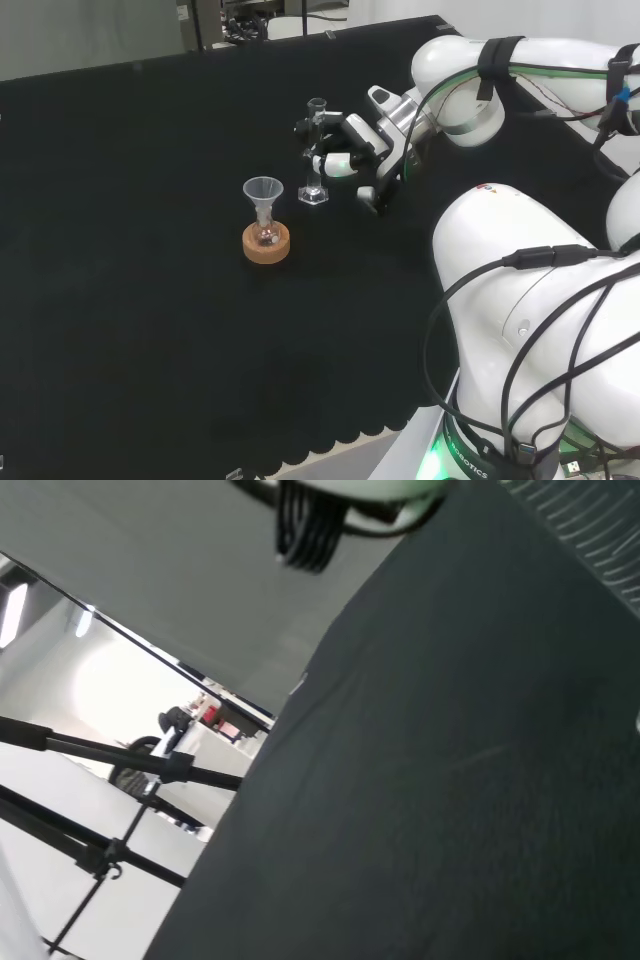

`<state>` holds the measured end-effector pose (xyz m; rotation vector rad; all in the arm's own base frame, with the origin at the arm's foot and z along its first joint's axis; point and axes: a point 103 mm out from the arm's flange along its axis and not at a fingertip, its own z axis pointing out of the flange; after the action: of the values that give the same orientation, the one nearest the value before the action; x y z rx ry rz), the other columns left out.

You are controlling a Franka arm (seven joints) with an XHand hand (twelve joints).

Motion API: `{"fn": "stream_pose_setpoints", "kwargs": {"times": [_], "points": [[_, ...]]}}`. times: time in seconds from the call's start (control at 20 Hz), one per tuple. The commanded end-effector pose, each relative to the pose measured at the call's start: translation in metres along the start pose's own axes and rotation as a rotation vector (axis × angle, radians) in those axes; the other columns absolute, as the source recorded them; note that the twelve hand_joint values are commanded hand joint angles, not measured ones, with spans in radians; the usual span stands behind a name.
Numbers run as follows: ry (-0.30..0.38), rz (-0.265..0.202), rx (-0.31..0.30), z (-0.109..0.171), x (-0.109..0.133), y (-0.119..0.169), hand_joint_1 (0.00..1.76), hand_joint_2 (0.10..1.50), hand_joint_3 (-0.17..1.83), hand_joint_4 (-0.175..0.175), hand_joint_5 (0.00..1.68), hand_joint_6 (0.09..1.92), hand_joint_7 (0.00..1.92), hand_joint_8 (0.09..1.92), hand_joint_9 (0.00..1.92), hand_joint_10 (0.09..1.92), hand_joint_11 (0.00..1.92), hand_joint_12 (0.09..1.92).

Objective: Pick up the graduated cylinder.

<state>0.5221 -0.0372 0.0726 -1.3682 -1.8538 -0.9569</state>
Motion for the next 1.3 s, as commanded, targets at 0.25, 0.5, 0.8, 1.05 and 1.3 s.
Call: {"fn": "stream_pose_setpoints", "kwargs": {"times": [0.25,0.5,0.8,1.05,1.3], "points": [[0.055,-0.011,-0.042,-0.0022,-0.0025,-0.0069,1.05,0.69,0.54,-0.024,0.59,0.59,0.71,0.59,1.17,0.12,0.93,0.99],[0.064,-0.032,-0.030,-0.0041,0.0012,-0.0073,1.04,0.69,0.54,-0.019,0.63,0.60,0.72,0.60,1.18,0.12,0.94,1.00],[0.078,-0.039,-0.018,0.0003,0.0030,-0.0055,1.05,0.69,0.54,-0.012,0.65,0.61,0.72,0.60,1.17,0.12,0.93,1.00],[0.090,-0.041,-0.020,0.0002,0.0017,-0.0055,1.05,0.70,0.54,-0.008,0.65,0.60,0.71,0.60,1.17,0.12,0.92,1.00],[0.084,-0.036,-0.023,0.0015,0.0027,-0.0043,1.05,0.73,0.54,-0.003,0.67,0.61,0.71,0.60,1.17,0.12,0.92,1.01]]}}
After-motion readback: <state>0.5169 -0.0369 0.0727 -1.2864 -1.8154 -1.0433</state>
